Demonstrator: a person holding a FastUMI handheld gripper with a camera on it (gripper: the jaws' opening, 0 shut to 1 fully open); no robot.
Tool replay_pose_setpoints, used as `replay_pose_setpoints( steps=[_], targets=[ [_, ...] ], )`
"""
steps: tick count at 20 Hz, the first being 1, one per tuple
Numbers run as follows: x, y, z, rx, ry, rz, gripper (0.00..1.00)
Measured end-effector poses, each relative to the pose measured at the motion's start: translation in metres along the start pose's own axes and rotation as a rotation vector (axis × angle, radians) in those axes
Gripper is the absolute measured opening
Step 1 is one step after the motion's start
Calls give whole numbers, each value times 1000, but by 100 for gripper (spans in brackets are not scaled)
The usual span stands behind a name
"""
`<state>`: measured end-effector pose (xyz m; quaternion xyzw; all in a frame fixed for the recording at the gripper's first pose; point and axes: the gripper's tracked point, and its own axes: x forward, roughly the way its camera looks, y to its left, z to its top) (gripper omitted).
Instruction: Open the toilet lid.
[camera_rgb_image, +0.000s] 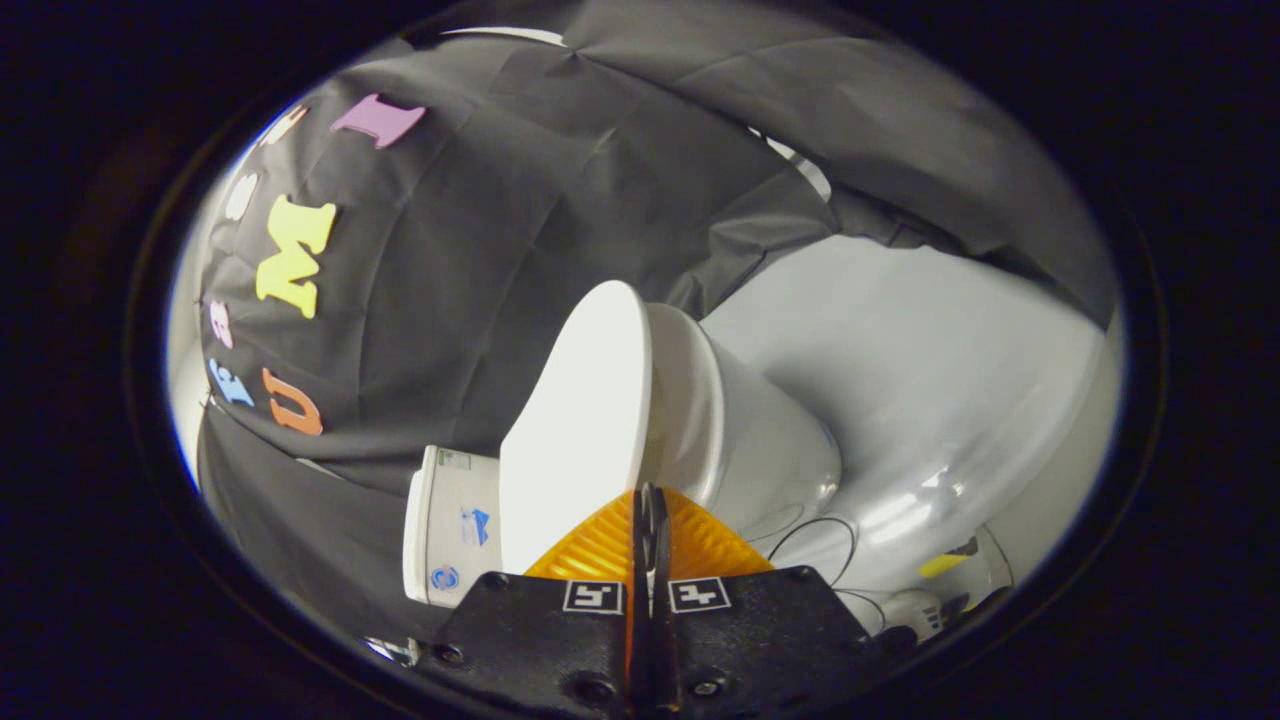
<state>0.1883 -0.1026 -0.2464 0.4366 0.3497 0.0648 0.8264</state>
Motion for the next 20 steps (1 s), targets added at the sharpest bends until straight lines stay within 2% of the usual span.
replay_pose_setpoints(
  steps=[5,13,20],
  targets=[
    [-15,31,7,-43,-27,27,4],
    [-27,58,8,-68,-59,22,4],
    [-43,111,7,-154,-95,51,4]
  ],
)
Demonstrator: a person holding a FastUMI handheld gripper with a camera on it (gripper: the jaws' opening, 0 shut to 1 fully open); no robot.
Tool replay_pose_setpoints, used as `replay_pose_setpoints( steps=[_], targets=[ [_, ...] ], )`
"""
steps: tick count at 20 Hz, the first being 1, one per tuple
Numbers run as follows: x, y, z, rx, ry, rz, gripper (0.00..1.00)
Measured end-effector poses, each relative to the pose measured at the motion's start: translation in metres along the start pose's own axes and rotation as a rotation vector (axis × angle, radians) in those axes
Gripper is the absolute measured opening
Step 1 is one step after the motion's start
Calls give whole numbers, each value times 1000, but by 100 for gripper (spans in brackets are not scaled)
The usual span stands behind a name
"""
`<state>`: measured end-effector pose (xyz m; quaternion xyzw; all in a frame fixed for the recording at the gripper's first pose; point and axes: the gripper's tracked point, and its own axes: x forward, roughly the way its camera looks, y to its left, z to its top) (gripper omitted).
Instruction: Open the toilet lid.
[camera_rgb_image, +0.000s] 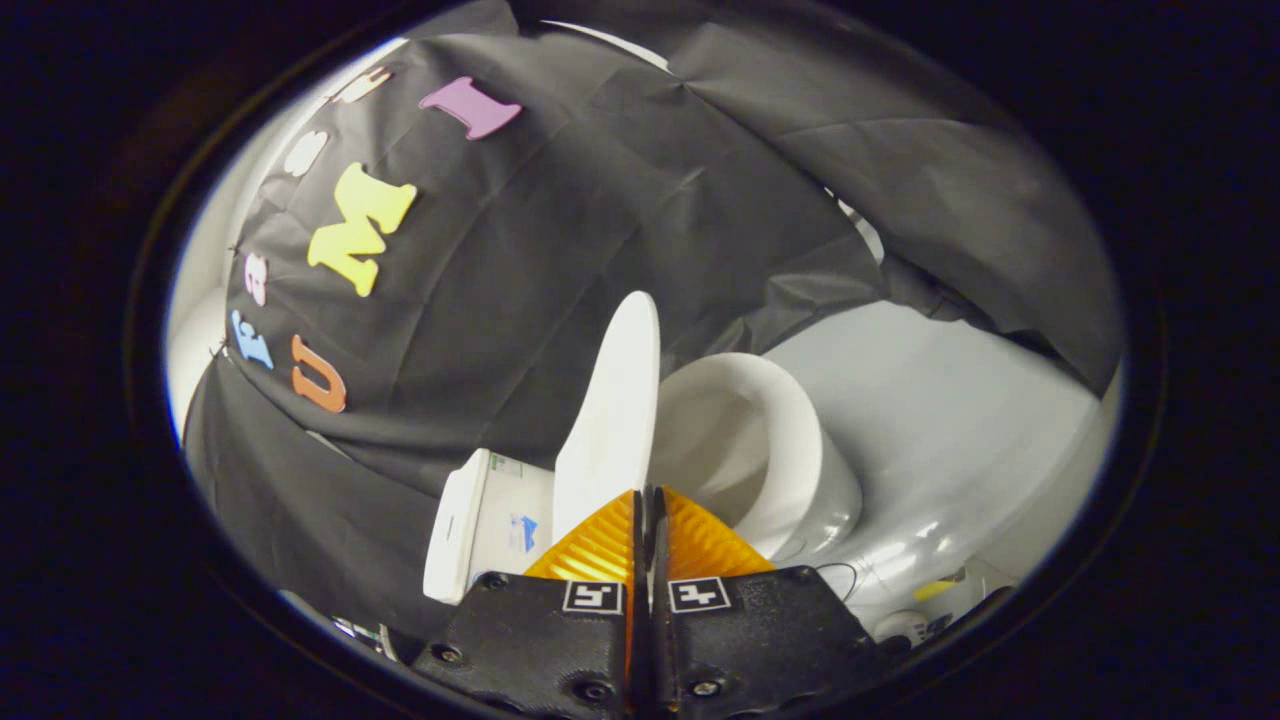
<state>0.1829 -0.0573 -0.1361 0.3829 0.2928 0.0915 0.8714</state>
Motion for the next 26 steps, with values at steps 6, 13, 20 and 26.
replay_pose_setpoints(
  steps=[6,13,20,26],
  targets=[
    [-11,48,5,-123,-33,-11,4],
    [-15,82,3,-185,-67,-38,6],
    [-19,108,0,-220,-90,-59,6],
    [-21,134,-4,-274,-107,-72,6]
  ],
)
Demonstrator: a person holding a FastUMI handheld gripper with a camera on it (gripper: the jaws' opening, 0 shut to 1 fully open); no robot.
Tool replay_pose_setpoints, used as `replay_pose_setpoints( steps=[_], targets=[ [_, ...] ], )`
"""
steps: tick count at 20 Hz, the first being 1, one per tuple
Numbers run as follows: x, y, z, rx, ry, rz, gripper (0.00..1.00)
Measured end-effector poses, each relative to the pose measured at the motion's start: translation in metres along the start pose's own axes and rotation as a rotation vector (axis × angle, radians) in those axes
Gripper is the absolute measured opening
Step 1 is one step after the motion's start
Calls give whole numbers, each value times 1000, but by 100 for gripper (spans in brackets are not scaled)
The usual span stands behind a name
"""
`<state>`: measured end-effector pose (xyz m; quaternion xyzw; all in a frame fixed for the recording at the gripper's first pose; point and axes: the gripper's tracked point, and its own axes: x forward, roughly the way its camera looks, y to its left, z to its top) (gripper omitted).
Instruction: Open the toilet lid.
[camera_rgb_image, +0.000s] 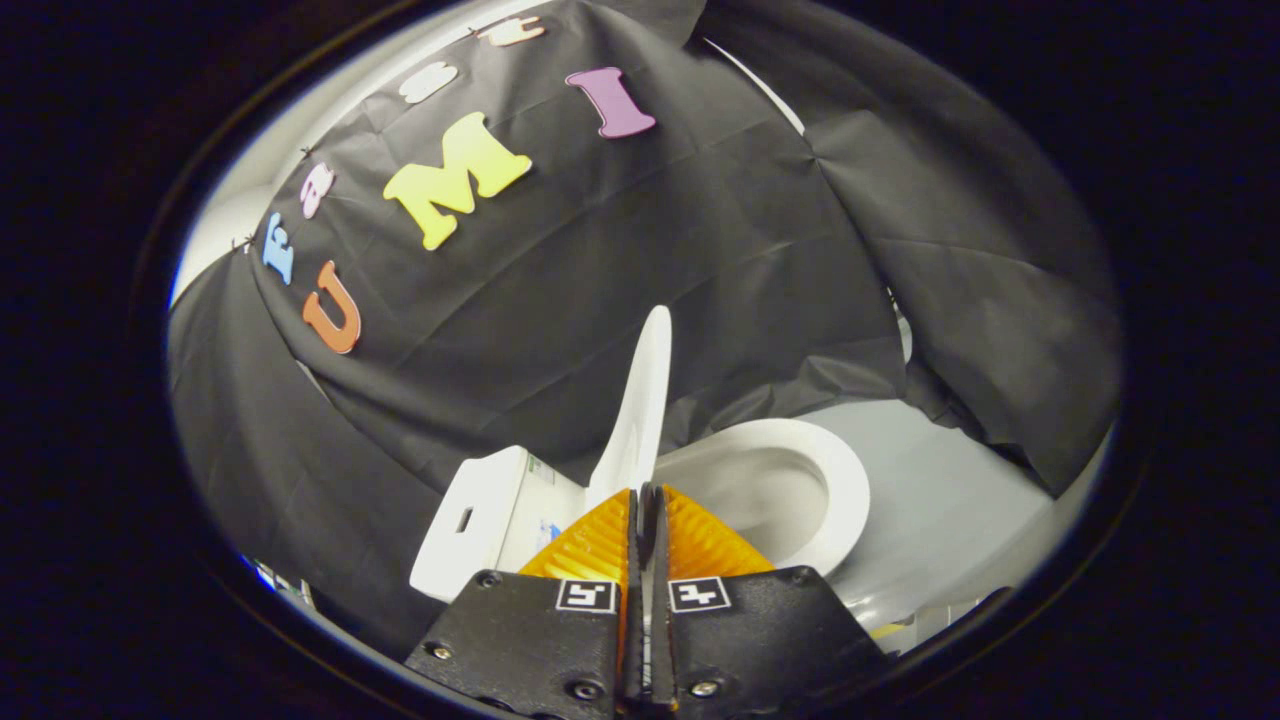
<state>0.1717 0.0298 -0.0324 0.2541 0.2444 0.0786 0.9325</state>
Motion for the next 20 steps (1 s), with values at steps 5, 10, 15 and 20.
replay_pose_setpoints(
  steps=[5,10,15,20],
  targets=[
    [-2,21,2,-47,-17,-4,7],
    [-6,44,2,-82,-23,9,7],
    [-8,71,2,-136,-28,20,7],
    [-7,100,0,-186,-42,30,7]
  ],
)
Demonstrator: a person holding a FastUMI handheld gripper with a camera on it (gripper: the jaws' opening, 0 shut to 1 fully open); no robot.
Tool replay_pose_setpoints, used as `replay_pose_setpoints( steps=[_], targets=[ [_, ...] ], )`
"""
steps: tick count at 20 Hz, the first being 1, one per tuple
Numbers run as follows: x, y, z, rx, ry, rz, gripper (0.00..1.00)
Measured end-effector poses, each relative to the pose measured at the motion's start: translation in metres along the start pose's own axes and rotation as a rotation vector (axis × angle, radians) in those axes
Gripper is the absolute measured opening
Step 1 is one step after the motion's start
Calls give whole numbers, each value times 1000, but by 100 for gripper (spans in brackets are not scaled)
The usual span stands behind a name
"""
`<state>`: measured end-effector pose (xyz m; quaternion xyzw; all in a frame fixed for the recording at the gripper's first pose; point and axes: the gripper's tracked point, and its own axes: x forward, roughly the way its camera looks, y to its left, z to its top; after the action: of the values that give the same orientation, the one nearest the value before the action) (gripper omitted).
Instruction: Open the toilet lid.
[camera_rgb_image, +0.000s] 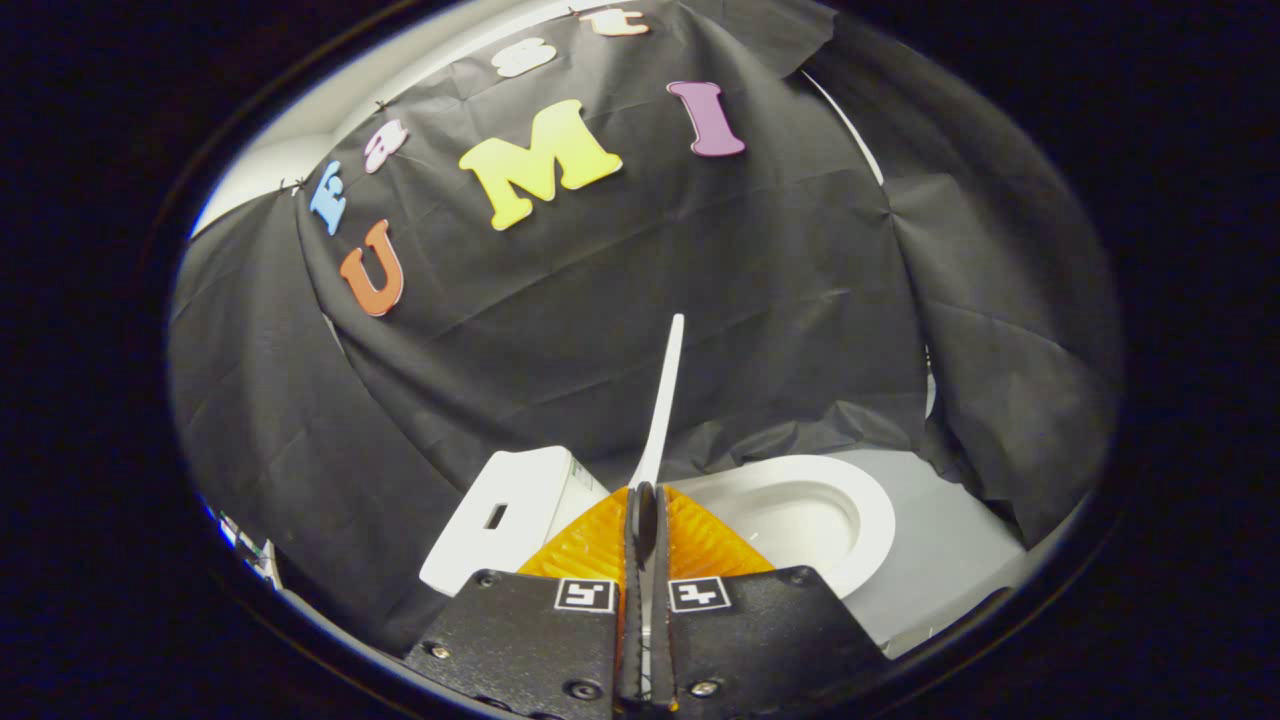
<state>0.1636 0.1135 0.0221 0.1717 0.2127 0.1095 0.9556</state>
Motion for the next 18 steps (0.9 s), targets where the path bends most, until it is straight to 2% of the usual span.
replay_pose_setpoints(
  steps=[18],
  targets=[
    [11,94,-6,-200,-71,16,7]
  ],
)
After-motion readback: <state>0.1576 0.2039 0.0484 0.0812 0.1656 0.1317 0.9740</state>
